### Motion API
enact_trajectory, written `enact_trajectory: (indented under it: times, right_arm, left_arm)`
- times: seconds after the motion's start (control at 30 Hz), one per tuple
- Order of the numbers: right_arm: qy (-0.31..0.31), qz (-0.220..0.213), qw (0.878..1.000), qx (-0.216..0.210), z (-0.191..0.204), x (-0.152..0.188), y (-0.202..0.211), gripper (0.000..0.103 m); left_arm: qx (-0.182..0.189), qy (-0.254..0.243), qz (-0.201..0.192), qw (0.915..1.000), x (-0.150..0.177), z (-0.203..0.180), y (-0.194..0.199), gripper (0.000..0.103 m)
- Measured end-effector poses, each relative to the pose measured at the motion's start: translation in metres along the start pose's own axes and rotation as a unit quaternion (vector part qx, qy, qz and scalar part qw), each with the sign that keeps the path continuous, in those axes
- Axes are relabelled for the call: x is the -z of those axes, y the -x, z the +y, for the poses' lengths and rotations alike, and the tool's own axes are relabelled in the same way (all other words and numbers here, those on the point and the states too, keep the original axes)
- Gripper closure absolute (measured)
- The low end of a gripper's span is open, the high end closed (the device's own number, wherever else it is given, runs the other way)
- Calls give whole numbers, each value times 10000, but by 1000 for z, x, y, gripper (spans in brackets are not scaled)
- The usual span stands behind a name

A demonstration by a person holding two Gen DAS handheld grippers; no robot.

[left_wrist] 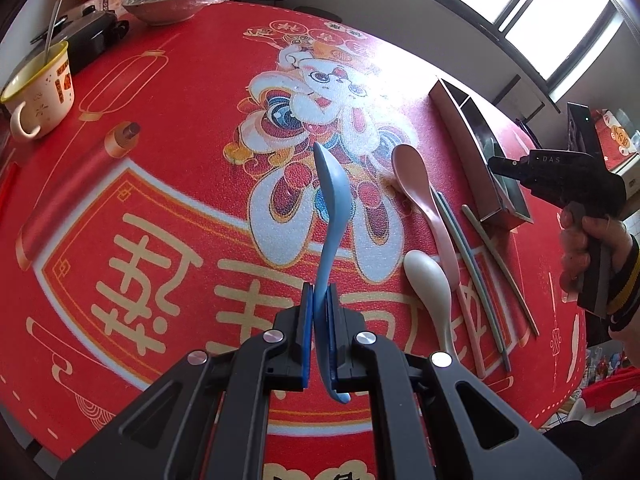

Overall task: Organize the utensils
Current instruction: 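Carry the pink chopstick into the steel caddy and open the right gripper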

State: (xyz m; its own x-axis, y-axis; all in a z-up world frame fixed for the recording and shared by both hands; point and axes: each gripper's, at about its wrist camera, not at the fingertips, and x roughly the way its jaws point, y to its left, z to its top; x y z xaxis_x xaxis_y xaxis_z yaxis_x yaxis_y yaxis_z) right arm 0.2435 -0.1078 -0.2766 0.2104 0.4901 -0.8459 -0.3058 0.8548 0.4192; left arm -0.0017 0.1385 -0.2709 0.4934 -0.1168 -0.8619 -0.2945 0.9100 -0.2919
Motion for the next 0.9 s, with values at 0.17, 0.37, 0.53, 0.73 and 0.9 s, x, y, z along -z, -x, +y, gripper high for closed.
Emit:
enact_trajectory:
  times: [0.17, 0.37, 0.53, 0.73, 0.9]
  right_arm:
    - [-84, 58, 9999, -8, -5, 3, -2, 96]
    - [-209, -19, 9998, -11, -7, -5, -7, 97]
    - [-384, -22, 9992, 94, -10, -13, -13, 97]
    - [-148, -271, 9988, 389, -3, -8, 11, 95]
    - [149, -505, 9964, 657, -4, 5, 37, 94]
  left_arm:
    - [7, 80, 1, 10000, -1, 6, 1, 97]
    - [8, 94, 1, 10000, 0, 8, 1, 97]
    - [-7, 38, -4, 10000, -2, 4, 3, 97]
    - [55, -80, -71, 9999, -14, -11, 7, 97]
    - [254, -450, -166, 9985, -33, -49, 5, 97]
